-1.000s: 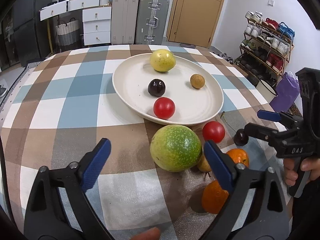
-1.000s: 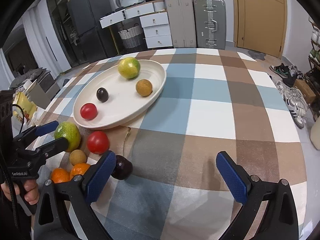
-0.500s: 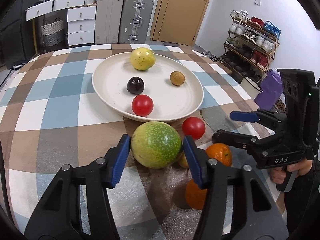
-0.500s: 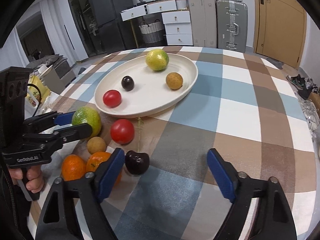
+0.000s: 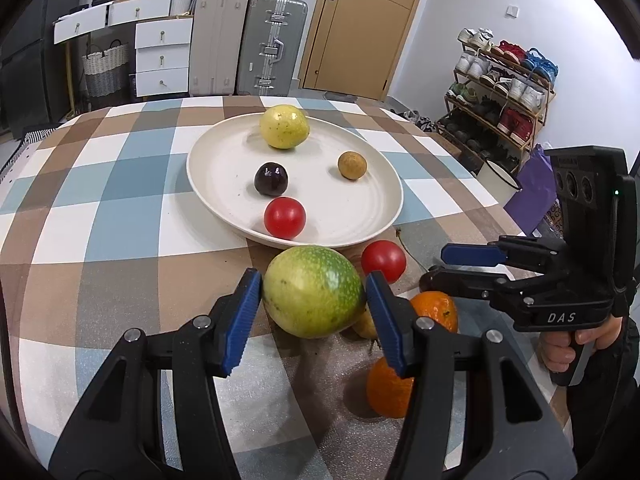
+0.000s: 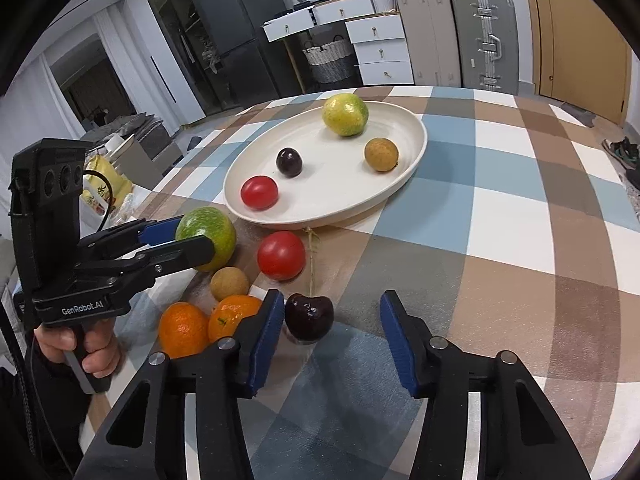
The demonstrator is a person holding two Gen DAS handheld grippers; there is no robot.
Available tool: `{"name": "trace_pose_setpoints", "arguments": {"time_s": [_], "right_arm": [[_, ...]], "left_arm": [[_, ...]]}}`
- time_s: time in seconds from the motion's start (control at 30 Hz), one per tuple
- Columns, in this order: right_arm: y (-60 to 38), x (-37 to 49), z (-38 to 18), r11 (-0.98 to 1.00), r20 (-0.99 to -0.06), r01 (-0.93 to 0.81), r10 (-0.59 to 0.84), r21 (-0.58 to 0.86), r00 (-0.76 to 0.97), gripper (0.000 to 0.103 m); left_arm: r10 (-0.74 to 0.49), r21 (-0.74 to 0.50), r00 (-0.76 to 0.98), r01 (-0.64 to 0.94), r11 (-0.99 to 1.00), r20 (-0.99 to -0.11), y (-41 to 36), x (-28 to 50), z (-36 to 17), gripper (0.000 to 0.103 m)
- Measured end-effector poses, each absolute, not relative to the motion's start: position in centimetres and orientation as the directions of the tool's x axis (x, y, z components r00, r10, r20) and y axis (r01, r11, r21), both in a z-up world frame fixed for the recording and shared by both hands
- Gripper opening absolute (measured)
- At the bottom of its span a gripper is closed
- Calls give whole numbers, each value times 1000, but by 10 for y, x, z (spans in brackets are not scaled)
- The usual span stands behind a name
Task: Organize fruits
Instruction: 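Reach the left gripper to the green speckled fruit while the right gripper approaches the dark cherry, then close the left gripper on the green fruit while the right gripper grasps the cherry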
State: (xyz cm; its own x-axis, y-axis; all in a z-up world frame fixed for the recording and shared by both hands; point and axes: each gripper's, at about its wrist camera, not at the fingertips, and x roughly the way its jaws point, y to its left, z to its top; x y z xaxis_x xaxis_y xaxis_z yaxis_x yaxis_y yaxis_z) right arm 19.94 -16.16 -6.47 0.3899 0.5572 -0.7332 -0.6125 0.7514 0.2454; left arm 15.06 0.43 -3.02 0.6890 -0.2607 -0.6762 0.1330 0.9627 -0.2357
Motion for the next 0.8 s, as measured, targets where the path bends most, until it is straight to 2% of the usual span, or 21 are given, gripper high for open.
{"name": "trace_pose_setpoints", "arguments": {"time_s": [0.03,0.23,0.8], "right_arm": [[-162,200,-65,745,-730,-615,568,259,380,41],[-163,199,-66,710,-709,-625,620,326,334,27],[-176,203,-60,751,-707,-586,590,303,390,24]], "left_arm": [[-258,-234,691,131,963,-676,5,150,-30,52],[-262,-241,693,130,962,-671,7,150,-30,51],[-290,-260,645,145,955,-707,2,154,-39,51]]}}
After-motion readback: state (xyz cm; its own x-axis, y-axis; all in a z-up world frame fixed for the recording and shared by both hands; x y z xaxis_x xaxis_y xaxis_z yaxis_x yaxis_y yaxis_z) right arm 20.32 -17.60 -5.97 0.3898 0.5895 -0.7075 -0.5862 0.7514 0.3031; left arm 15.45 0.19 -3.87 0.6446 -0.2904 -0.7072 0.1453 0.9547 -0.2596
